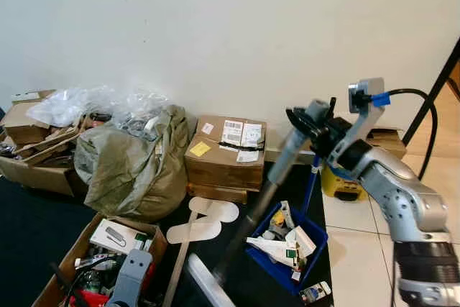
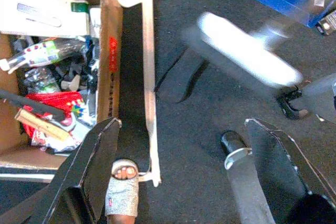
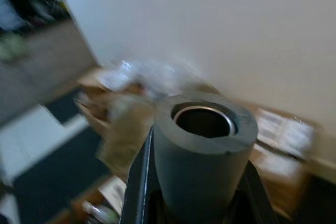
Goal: Sweep floor
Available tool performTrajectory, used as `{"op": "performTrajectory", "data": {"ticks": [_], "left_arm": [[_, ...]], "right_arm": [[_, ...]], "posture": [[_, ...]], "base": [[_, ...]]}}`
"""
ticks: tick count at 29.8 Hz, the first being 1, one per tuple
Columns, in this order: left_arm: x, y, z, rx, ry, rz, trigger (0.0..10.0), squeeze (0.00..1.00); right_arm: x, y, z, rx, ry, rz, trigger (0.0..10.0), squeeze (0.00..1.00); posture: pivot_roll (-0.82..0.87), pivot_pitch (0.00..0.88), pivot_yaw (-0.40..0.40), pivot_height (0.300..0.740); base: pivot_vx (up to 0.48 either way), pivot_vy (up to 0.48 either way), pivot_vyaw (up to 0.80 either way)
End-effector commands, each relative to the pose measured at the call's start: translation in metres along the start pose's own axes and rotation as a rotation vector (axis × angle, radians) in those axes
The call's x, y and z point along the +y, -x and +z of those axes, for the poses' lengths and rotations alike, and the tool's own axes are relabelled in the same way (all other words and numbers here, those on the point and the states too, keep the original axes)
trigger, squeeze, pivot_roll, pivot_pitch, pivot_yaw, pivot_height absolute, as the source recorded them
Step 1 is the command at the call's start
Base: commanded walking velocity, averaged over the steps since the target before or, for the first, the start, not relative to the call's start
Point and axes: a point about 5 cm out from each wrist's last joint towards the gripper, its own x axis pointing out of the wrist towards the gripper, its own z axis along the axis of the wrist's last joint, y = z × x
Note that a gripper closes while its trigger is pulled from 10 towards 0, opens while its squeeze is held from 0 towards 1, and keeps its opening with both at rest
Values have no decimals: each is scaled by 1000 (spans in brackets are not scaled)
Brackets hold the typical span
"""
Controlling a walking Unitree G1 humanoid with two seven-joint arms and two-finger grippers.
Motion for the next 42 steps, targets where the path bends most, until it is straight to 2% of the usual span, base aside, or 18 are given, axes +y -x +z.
{"op": "performTrajectory", "data": {"ticks": [1,2,3,5,8,10,11,20,24,26,32,35,37,38,42], "left_arm": [[2,0,-1,10,12,11,10000,0],[2,0,1,6,14,12,10000,0],[2,0,1,6,14,12,10000,0],[2,-1,2,2,16,13,10000,0],[2,-1,3,0,17,15,10000,0],[3,-2,6,-6,17,17,10000,0],[3,-2,7,-9,17,19,10000,0],[3,-2,7,-6,15,19,10000,0],[1,-1,1,13,10,10,10000,0],[1,-1,0,14,9,9,10000,0],[1,-1,1,11,11,9,10000,0],[1,0,1,8,16,12,10000,0],[1,0,1,8,16,12,10000,0],[2,0,0,10,16,12,10000,0],[3,1,-3,13,12,12,10000,0]], "right_arm": [[-6,4,4,2,30,-43,10000,0],[-14,9,-1,47,36,-94,10000,0],[-14,9,-1,47,36,-94,10000,0],[-31,21,-11,133,79,-220,10000,0],[-39,27,-15,163,79,-284,10000,0],[-57,39,-19,216,82,-412,10000,0],[-62,44,-18,223,73,-445,10000,0],[-74,59,-3,207,62,-484,10000,0],[-96,88,11,244,152,-656,10000,0],[-100,92,11,264,185,-698,10000,0],[-110,98,-1,329,288,-820,10000,0],[-110,91,-1,277,351,-828,10000,0],[-110,91,-1,277,351,-828,10000,0],[-108,84,-4,235,354,-820,10000,0],[-105,76,-11,173,368,-821,10000,0]], "posture": [[-150,20,88,740],[-150,20,88,740],[-150,20,88,740],[-156,14,90,740],[-156,14,91,740],[-157,13,93,740],[-156,12,93,740],[-163,12,100,740],[-174,20,106,740],[-172,25,105,740],[-165,33,106,740],[-163,45,107,740],[-163,45,107,740],[-156,53,105,740],[-149,71,108,740]], "base": [[0,0,0],[0,0,0],[0,0,0],[0,0,0],[0,0,0],[0,0,0],[0,0,0],[0,0,0],[0,0,0],[0,0,0],[0,0,0],[0,0,0],[0,0,0],[0,0,0],[0,0,0]]}}
